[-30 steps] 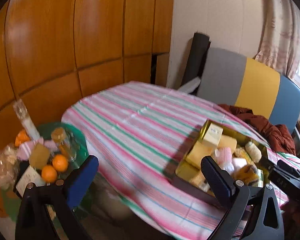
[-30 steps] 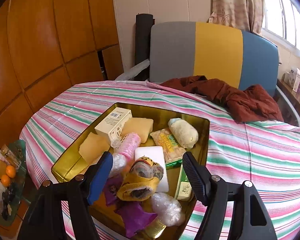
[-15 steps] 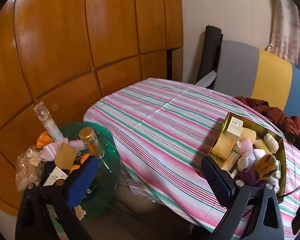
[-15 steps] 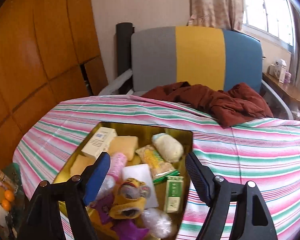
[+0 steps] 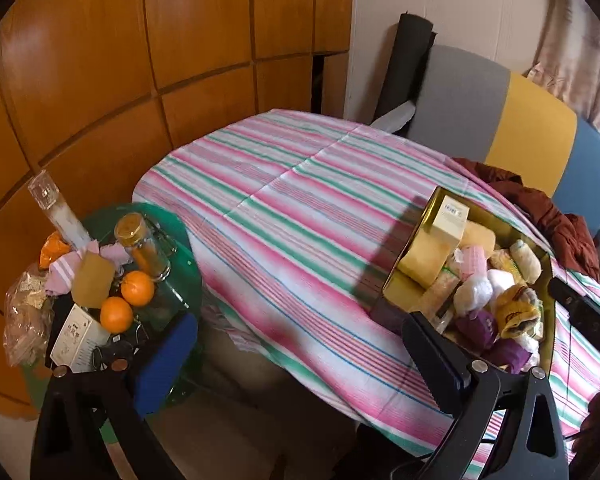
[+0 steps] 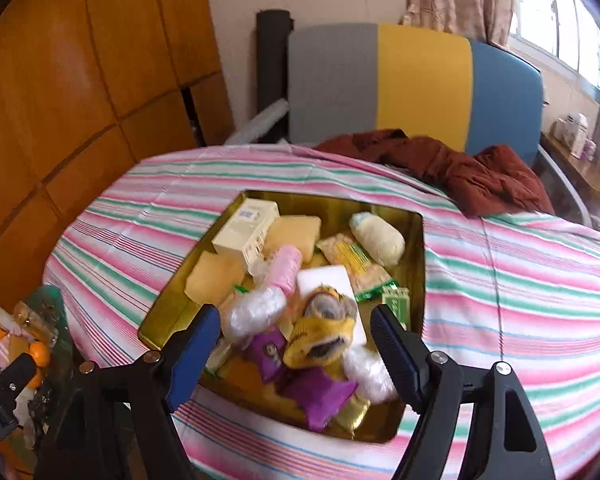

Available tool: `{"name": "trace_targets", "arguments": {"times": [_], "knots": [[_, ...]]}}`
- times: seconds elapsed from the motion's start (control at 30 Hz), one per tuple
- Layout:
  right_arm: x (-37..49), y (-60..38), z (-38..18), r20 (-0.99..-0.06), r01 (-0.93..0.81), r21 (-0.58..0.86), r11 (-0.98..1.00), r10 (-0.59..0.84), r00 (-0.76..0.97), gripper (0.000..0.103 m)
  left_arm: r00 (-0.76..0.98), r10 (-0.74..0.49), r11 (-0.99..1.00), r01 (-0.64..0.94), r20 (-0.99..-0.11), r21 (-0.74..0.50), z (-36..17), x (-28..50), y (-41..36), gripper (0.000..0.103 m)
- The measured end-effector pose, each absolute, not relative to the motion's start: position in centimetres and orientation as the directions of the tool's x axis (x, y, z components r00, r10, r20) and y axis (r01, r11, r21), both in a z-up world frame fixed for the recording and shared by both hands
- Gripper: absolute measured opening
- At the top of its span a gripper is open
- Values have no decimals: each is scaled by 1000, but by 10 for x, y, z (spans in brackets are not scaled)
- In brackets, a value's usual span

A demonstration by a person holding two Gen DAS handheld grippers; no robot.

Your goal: Organize objects

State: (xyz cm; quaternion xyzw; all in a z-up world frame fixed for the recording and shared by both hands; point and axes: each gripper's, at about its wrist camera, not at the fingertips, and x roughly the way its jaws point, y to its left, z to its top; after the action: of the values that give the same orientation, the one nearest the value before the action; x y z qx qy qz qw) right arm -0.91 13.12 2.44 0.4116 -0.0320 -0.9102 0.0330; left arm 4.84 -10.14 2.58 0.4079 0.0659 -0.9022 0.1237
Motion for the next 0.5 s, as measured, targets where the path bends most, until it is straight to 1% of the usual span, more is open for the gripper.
{"name": "trace_targets", "arguments": {"times": [0.1,0.13,0.2,0.27,0.33,0.5], "knots": [[-3,126,28,-751,30,74,-997,-76,-656,79,-649,-173,-967,256,-741,2,29,45,-99,103],[-3,123,28,-767,63,75,-995,-98,-635,79,-647,-177,-968,249,-742,13,29,43,-98,103],[3,119,30,-763,125,83,-989,-143,-630,79,-644,-166,-974,227,-747,21,29,36,-95,103],[8,117,31,-753,144,56,-988,-136,-644,79,-634,-156,-976,218,-758,18,28,28,-93,103],[12,118,32,-745,116,18,-993,-90,-661,79,-630,-132,-981,196,-765,7,27,22,-87,103],[9,123,30,-755,85,26,-996,-75,-652,79,-629,-95,-991,135,-772,12,24,16,-67,103]]}}
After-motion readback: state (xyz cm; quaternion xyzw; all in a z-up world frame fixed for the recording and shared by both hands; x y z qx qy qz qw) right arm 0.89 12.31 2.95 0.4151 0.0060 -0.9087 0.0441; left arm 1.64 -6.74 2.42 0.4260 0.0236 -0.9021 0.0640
